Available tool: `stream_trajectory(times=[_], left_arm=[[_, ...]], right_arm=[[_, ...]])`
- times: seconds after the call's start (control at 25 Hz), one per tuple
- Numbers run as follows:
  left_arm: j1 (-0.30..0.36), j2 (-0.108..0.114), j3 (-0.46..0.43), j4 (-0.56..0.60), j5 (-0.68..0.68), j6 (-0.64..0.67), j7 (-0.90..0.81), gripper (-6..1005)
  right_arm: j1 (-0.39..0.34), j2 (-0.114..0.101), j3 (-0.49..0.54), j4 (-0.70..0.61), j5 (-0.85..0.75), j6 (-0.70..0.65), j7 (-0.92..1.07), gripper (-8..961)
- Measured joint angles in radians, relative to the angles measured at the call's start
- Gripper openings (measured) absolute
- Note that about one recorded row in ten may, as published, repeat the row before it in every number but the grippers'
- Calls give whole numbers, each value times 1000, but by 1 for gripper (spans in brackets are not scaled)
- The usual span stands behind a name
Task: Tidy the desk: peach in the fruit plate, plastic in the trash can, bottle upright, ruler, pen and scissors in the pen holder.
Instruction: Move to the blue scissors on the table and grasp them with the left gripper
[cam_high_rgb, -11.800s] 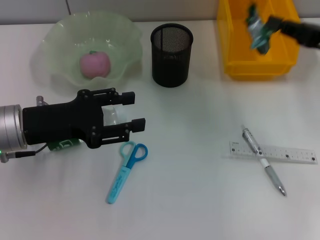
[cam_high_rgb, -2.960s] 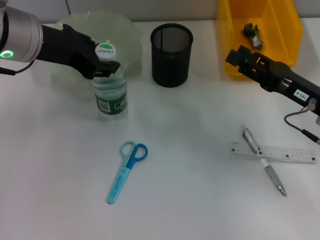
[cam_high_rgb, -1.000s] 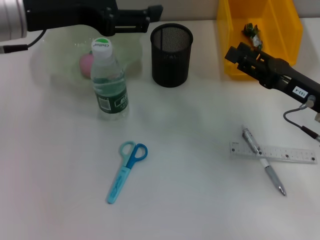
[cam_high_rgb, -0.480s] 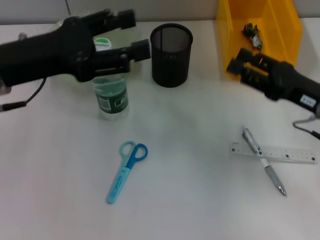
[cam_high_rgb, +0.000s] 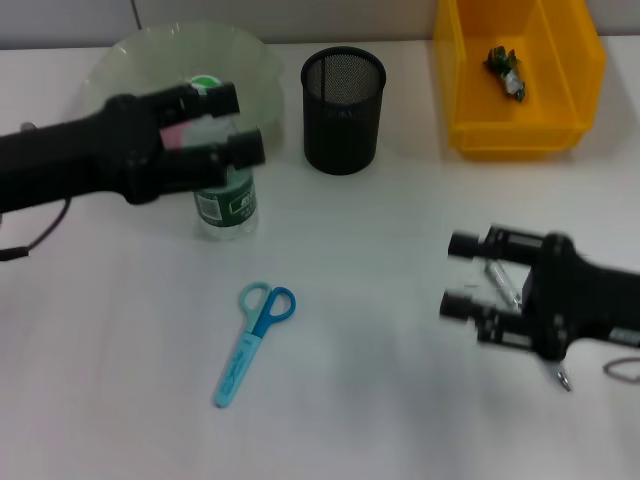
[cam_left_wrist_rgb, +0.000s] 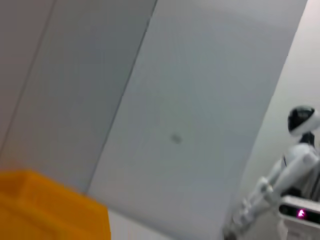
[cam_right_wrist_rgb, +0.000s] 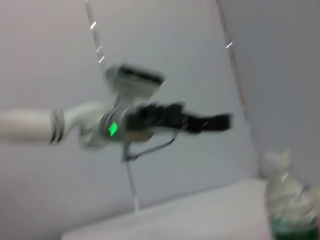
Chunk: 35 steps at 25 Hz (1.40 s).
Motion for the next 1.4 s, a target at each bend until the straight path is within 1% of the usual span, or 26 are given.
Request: stream_trajectory(times=[0.08,0.12,0.2,0.24,0.28,0.32,0.36,0.44,0.48,0.52,0.64,0.68,0.72,0.88,0.92,0.96,1.0,1.12,1.28,1.4], left_arm=[[-24,-6,0,8,81,6,-29,847],[-24,-6,0,8,81,6,-29,846],[-40,-12,0,30,142,15,-63,846],[-48,-17,1,54,181,22,-95,845],[-64,-26,5,111,250,36,-176,845],[-64,-26,5,111,250,36,-176,845],[-69,-29,17,139,277,40,-226,844],[-80,-30,68,204,328,46,-344,843],[-84,-30,124,254,359,47,-434,843],[-84,-30,124,254,359,47,-434,843],[-97,-31,184,310,434,39,-559,842],[-110,-32,199,336,508,26,-644,842],[-110,-32,199,336,508,26,-644,842],[-141,-34,210,353,621,-10,-813,842],[-141,-34,210,353,621,-10,-813,842],[-151,-34,237,349,661,-30,-871,842],[-151,-34,237,349,661,-30,-871,842],[-172,-35,296,344,735,-46,-951,843],[-222,-36,373,319,811,-44,-1068,843],[-235,-36,384,316,829,-40,-1109,843]], right_arm=[[-7,3,-1,24,-62,0,-92,651],[-7,3,-1,24,-62,0,-92,651],[-12,5,-7,42,-69,5,-120,651],[-13,5,-9,52,-71,10,-126,651],[-10,4,-7,66,-71,26,-127,651],[-10,4,-7,66,-71,26,-127,651],[-9,3,-5,70,-71,39,-127,651],[-10,3,-2,70,-67,62,-127,651],[-9,3,-1,70,-65,77,-129,651],[-9,3,-1,70,-65,77,-129,651],[-5,2,-6,71,-64,91,-130,651],[-5,2,-7,76,-64,102,-144,651],[-5,3,-4,80,-64,108,-153,651],[3,5,1,103,-60,146,-172,651],[3,5,1,103,-60,146,-172,651],[8,5,2,111,-59,157,-172,651],[13,5,2,118,-59,168,-172,651],[27,6,2,135,-58,192,-176,651],[38,6,2,143,-40,213,-181,650],[41,6,4,143,-35,215,-181,650]])
